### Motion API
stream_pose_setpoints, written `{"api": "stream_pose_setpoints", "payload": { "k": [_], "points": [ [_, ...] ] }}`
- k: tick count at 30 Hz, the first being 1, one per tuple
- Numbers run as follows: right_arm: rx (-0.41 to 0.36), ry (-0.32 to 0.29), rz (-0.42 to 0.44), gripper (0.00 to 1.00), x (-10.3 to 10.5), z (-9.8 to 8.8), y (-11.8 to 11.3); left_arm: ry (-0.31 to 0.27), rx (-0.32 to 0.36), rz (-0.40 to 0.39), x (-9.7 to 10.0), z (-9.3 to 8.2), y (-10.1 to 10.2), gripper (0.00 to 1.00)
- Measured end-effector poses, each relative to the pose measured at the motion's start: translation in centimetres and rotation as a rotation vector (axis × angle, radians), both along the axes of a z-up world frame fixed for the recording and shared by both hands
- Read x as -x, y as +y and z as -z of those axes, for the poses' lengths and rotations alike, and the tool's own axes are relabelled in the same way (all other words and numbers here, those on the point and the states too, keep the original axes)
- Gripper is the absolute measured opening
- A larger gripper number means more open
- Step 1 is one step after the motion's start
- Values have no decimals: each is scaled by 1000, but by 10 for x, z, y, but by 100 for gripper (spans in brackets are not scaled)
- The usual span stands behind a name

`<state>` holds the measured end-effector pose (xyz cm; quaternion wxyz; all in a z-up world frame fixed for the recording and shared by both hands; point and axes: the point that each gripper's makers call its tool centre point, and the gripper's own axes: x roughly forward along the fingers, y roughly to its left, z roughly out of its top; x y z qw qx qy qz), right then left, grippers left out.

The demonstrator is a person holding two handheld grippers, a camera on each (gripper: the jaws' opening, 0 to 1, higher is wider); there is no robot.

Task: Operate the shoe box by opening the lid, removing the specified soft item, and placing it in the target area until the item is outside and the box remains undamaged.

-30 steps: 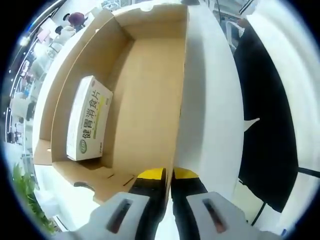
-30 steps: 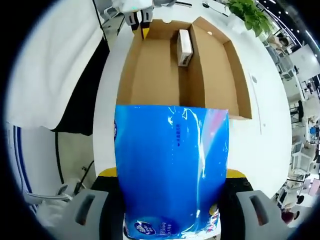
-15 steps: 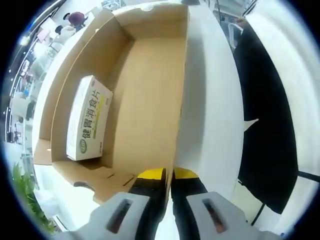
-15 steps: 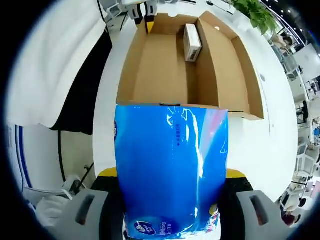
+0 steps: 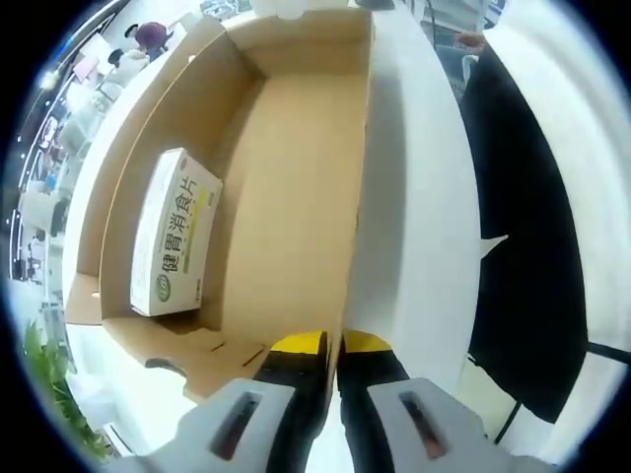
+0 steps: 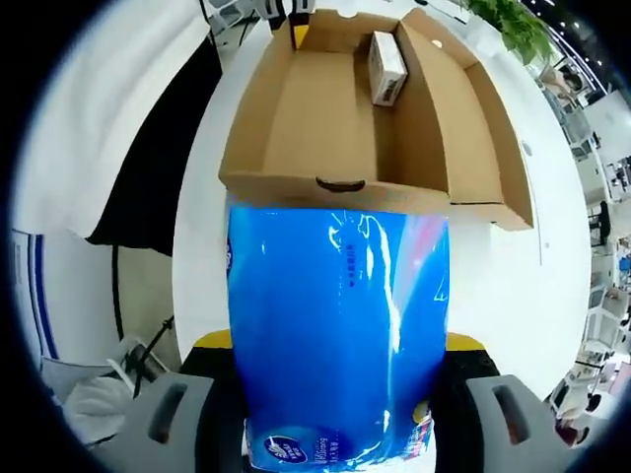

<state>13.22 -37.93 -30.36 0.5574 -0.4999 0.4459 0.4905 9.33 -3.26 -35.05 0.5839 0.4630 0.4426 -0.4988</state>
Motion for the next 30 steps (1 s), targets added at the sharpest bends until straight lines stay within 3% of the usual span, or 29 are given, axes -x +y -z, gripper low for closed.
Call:
{"api": "stream_pose_setpoints", "payload": {
  "k": [6,17,30],
  "points": [
    [-26,2,17,77,-1,3,3,1,-1,-4,0,0,0,3],
    [-14,-6,-35,77,-1,6,1,2,-2,-6,0,1,0,3],
    [-21,-14,-3,78,-1,7,1,2,-3,-7,0,1,0,3]
  ]
}}
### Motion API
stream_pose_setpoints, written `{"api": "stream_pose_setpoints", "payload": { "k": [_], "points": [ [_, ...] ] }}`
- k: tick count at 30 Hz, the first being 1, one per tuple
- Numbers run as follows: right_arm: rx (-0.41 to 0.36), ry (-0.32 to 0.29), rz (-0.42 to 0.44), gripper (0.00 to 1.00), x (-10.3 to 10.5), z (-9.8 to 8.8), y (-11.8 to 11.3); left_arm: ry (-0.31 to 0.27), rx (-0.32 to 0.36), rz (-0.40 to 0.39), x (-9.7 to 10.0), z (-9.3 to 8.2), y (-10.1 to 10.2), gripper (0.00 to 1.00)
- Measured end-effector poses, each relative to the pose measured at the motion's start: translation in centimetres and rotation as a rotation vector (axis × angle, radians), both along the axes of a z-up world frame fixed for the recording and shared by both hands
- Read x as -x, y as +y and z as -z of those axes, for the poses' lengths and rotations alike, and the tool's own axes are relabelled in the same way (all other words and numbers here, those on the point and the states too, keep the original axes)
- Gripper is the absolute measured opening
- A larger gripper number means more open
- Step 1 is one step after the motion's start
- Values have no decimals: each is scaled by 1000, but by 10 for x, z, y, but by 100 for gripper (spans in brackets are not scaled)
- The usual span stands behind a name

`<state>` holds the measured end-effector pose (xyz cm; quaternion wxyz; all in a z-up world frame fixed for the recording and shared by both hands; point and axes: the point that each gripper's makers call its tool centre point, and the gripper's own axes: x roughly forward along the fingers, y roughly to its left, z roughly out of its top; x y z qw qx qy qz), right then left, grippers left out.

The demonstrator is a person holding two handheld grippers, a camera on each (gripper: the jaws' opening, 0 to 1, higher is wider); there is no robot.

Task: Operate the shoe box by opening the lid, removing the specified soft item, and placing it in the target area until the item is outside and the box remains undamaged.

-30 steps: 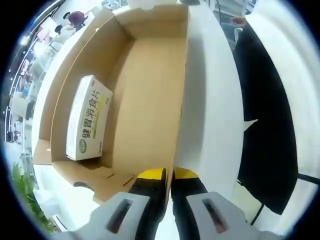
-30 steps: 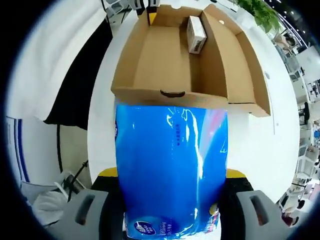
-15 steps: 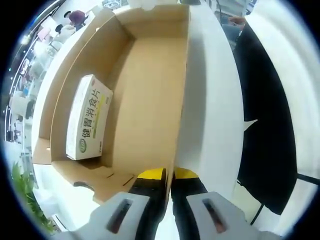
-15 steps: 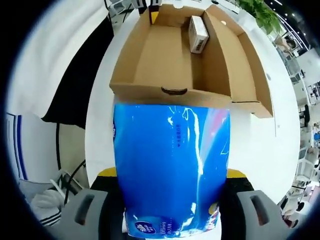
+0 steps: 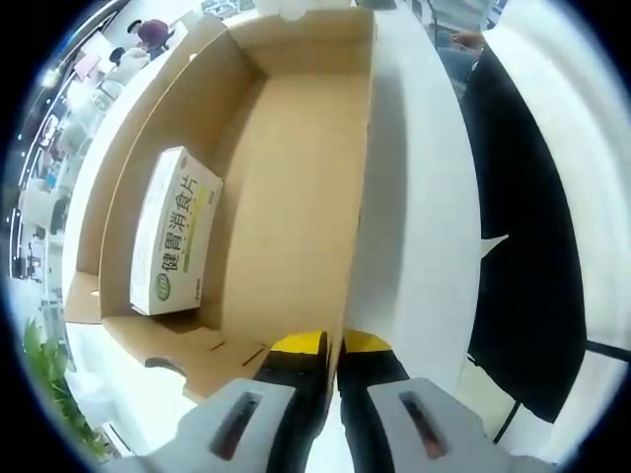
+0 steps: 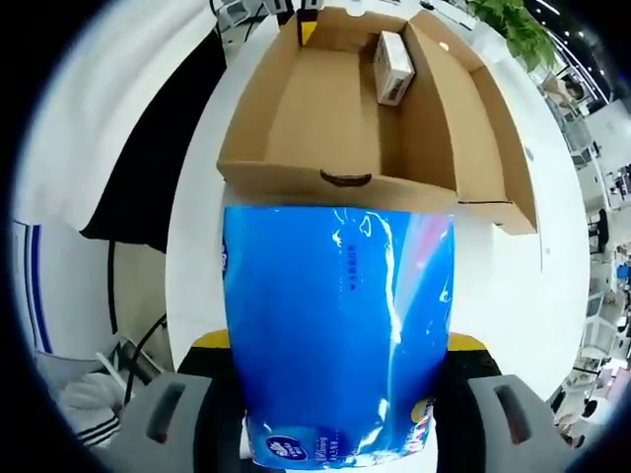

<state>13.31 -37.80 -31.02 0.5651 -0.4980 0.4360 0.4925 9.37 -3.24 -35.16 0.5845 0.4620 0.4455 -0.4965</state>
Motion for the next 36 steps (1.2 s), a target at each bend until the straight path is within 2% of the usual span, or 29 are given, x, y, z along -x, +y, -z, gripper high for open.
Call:
{"api": "stream_pose_setpoints", "payload": {
  "k": [25,36],
  "points": [
    [0,-1,13,80,1,-1,1,-4,1,1,0,0,0,3],
    [-52,-30,27,82,0,-13,4,-3,0,2,0,0,0,3]
  ]
}}
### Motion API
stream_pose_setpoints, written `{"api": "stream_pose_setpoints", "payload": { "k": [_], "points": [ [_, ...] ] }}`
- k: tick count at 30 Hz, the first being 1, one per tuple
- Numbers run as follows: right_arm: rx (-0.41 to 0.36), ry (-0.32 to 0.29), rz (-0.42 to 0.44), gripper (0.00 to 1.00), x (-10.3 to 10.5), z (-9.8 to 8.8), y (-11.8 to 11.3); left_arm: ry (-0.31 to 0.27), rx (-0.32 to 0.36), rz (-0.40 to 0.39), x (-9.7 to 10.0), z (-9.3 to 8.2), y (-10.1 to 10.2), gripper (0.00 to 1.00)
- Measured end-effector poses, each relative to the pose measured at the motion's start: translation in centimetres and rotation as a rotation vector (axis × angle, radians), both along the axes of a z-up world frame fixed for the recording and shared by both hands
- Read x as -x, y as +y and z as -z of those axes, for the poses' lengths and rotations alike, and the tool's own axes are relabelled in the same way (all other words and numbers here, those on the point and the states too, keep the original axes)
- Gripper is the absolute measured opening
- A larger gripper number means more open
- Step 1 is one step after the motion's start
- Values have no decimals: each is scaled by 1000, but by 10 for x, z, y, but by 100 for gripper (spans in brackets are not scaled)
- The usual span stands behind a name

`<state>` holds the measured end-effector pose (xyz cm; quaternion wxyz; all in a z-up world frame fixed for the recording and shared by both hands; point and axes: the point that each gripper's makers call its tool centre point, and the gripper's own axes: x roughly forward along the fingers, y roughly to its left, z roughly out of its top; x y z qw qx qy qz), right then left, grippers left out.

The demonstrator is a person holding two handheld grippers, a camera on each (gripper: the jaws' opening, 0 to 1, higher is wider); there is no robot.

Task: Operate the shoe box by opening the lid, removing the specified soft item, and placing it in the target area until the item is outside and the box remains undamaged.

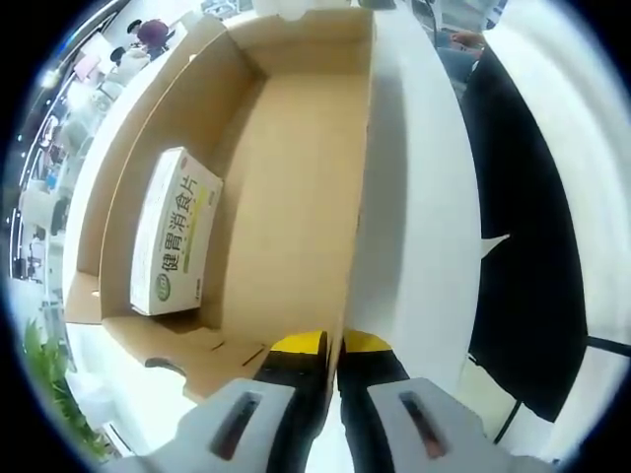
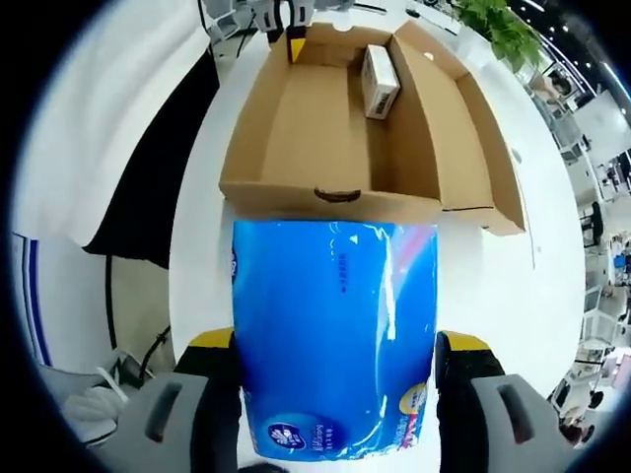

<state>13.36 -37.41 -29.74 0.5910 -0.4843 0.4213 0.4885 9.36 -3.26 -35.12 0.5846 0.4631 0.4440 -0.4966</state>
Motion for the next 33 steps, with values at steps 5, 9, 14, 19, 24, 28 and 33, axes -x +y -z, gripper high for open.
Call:
{"api": "stream_pose_setpoints", "payload": {
  "k": [5,9,14,19,24,28,33],
  "points": [
    [-20,-6,19,82,0,-3,2,0,0,0,0,0,0,3],
    [-12,-8,5,80,2,-4,2,-2,0,1,0,0,0,3],
    [-22,4,9,81,4,-5,5,-4,1,0,0,0,0,3],
    [-37,-14,39,85,1,-10,6,-4,1,-2,0,0,0,4],
    [-53,-25,60,86,0,-17,5,-4,1,-1,0,0,0,4],
    [-58,-25,92,87,1,-22,5,-5,1,0,0,0,0,4],
    [-54,-100,163,86,-7,-34,4,-4,2,0,0,0,0,4]
  ]
}}
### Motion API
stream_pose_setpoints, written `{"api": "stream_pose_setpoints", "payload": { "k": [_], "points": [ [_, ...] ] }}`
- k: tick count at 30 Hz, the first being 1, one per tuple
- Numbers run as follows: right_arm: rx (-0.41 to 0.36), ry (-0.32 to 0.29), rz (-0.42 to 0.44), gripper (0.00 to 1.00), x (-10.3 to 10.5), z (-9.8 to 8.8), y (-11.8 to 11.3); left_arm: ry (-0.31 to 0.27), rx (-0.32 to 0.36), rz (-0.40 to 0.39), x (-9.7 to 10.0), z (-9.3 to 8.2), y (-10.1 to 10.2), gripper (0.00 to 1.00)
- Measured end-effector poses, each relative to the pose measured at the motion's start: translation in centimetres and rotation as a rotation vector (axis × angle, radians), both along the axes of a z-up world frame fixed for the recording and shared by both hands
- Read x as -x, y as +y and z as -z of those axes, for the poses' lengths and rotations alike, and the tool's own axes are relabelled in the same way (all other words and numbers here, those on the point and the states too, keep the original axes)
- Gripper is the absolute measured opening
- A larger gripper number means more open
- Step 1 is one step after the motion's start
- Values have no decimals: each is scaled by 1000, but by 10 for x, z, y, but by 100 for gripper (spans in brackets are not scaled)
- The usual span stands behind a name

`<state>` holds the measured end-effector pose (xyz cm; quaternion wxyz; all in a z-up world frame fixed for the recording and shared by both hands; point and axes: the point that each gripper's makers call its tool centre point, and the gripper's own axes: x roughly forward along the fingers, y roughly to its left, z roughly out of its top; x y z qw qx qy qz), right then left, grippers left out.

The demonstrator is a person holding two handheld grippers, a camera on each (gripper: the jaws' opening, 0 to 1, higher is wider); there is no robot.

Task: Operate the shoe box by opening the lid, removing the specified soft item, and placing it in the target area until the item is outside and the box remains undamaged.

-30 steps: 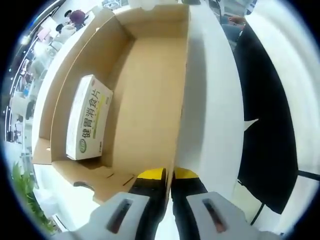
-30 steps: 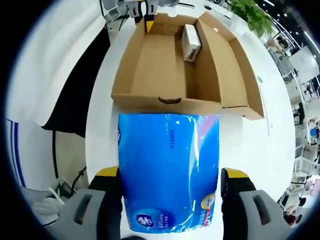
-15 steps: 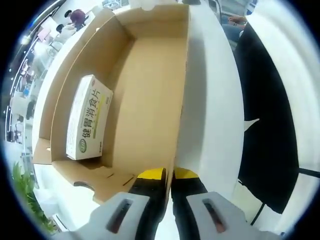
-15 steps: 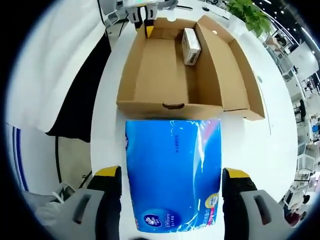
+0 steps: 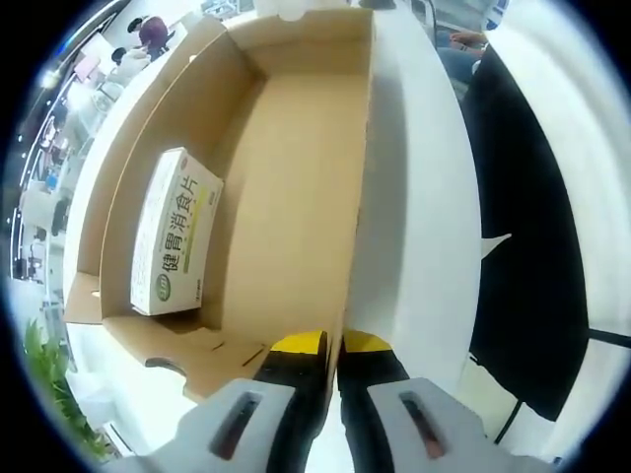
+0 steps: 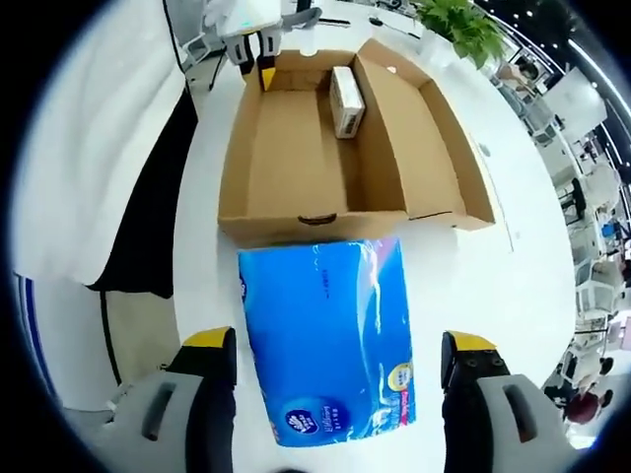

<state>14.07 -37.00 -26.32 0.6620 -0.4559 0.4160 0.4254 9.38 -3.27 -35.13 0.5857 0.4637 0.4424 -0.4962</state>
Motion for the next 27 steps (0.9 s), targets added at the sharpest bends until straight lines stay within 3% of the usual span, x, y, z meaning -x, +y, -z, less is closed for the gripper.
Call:
{"api": "stream_pose_setpoints", "payload": {
  "k": [1,4,9,13,17,20,22,23,27],
  "points": [
    [-18,-37,2,83,-5,-6,4,0,0,0,0,0,0,4],
    [-123,-26,30,86,1,-19,21,-1,0,1,0,0,0,4],
    [-99,-49,-7,87,2,-23,18,1,0,4,0,0,0,3],
    [-77,-13,2,87,8,-15,10,1,0,7,0,0,0,3],
    [-86,1,23,87,13,-19,10,1,0,7,1,0,0,3],
    [-91,1,39,88,14,-20,9,0,1,7,1,0,0,3],
    [-55,-2,56,90,16,-21,5,-1,1,6,1,0,0,3],
    [-53,-27,60,90,14,-25,5,-1,2,5,0,0,0,3],
    [-157,-72,154,91,9,-33,16,0,2,4,0,0,0,3]
  ]
}}
